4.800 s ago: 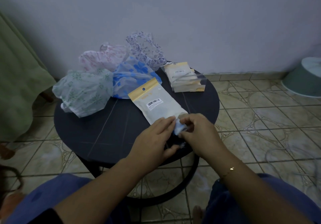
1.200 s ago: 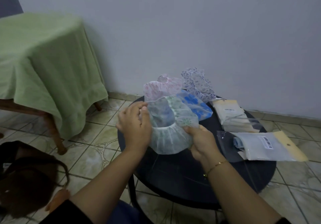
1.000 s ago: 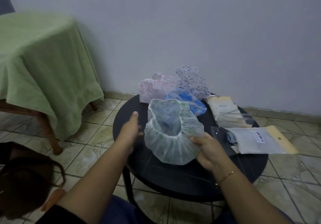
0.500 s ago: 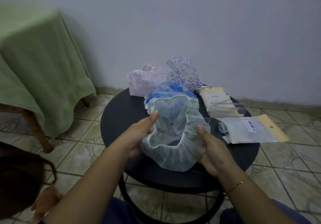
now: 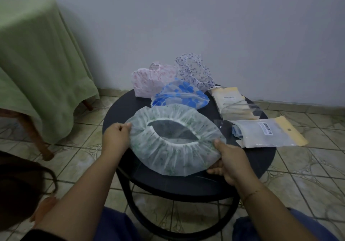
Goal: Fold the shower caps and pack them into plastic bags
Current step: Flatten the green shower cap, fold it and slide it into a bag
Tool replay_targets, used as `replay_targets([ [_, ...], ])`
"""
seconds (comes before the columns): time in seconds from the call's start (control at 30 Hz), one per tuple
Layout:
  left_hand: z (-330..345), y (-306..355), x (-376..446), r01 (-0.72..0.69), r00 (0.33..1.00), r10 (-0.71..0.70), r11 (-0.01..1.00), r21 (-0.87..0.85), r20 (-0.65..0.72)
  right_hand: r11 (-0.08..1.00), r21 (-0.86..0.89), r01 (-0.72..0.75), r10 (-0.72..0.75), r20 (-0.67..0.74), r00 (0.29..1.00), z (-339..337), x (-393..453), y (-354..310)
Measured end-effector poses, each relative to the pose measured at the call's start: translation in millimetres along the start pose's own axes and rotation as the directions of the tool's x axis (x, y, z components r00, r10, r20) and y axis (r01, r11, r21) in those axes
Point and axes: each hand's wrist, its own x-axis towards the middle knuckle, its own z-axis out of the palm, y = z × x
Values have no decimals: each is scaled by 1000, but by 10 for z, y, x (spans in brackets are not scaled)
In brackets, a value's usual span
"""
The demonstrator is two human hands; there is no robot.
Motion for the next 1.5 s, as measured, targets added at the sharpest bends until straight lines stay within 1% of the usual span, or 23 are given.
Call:
replay_targets([
  [0.07, -29, -80, 65, -55, 998, 61, 977, 208, -21, 990, -142, -3, 1, -11, 1000, -17, -2, -15],
  [0.13, -37, -149, 115, -66, 997, 77, 932, 356, -16, 930, -367, 0, -8, -19, 1000, -18, 6, -26],
  [0.2, -35, -197, 128, -55, 997, 69, 900, 433, -17, 804, -595, 15, -33, -19, 999, 6, 16, -28],
  [0.3, -34, -202, 116, -100, 994, 105, 869, 484, 17, 641, -757, 129, -174, 21, 985, 40, 48, 2],
  [0.37, -42, -224, 145, -168, 986, 143, 881, 442, 90, 629, -746, 218, -258, 64, 964, 45, 10, -24],
  [0.43, -58, -237, 177, -191, 974, 131, 913, 361, 183, 624, -721, 300, -278, 153, 948, 38, -57, -91],
  [0.47, -66, -208, 185, -167, 970, 104, 942, 291, 219, 609, -722, 328, -271, 200, 942, 31, -77, -131],
  [0.53, -70, -127, 205, -47, 969, 15, 991, 122, 247, 578, -744, 336, -233, 244, 941, 15, -89, -202],
  [0.57, -70, -106, 224, 2, 967, -10, 999, 32, 254, 551, -774, 313, -207, 236, 949, 5, -87, -242],
  [0.63, -103, -41, 239, 48, 959, -20, 995, -93, 282, 443, -868, 226, -176, 162, 971, -1, -104, -333],
  [0.7, -99, -52, 274, 82, 943, -16, 979, -186, 332, 337, -924, 183, -242, 103, 965, 19, -90, -392],
  [0.73, -82, -59, 288, 96, 944, -18, 971, -221, 330, 319, -927, 197, -292, 102, 951, 35, -68, -410],
  [0.77, -68, -54, 295, 106, 945, -24, 966, -236, 327, 345, -905, 251, -347, 126, 929, 61, -28, -414],
  [0.83, -29, -38, 313, 100, 947, -17, 964, -246, 320, 515, -770, 377, -400, 173, 900, 134, 64, -404],
  [0.9, 5, -2, 322, 94, 949, -3, 956, -276, 314, 659, -624, 419, -374, 211, 903, 198, 142, -361],
  [0.93, 18, 12, 324, 77, 950, 13, 958, -275, 313, 687, -595, 417, -352, 229, 907, 209, 175, -325],
  [1.0, 30, 34, 316, 9, 957, 55, 976, -218, 285, 702, -593, 394, -308, 246, 919, 209, 232, -243],
  [1.1, -22, 52, 296, -67, 969, 87, 994, -89, 233, 795, -531, 291, -214, 204, 955, 184, 259, -159],
  [1.17, -75, 71, 285, -83, 961, 85, 996, -18, 264, 798, -553, 241, -184, 158, 970, 164, 273, -115],
  [1.27, -145, 127, 238, -14, 945, -38, 987, 158, 325, 766, -609, 204, -178, 105, 978, 146, 276, -96],
  [1.33, -175, 147, 208, 55, 908, -152, 967, 248, 391, 781, -600, 175, -152, 90, 984, 149, 255, -123],
  [1.4, -189, 131, 185, 85, 853, -202, 963, 255, 480, 823, -548, 150, -107, 110, 988, 164, 231, -153],
  [1.5, -182, 105, 144, 49, 820, -124, 988, 148, 559, 885, -458, 79, -21, 130, 991, 193, 181, -212],
])
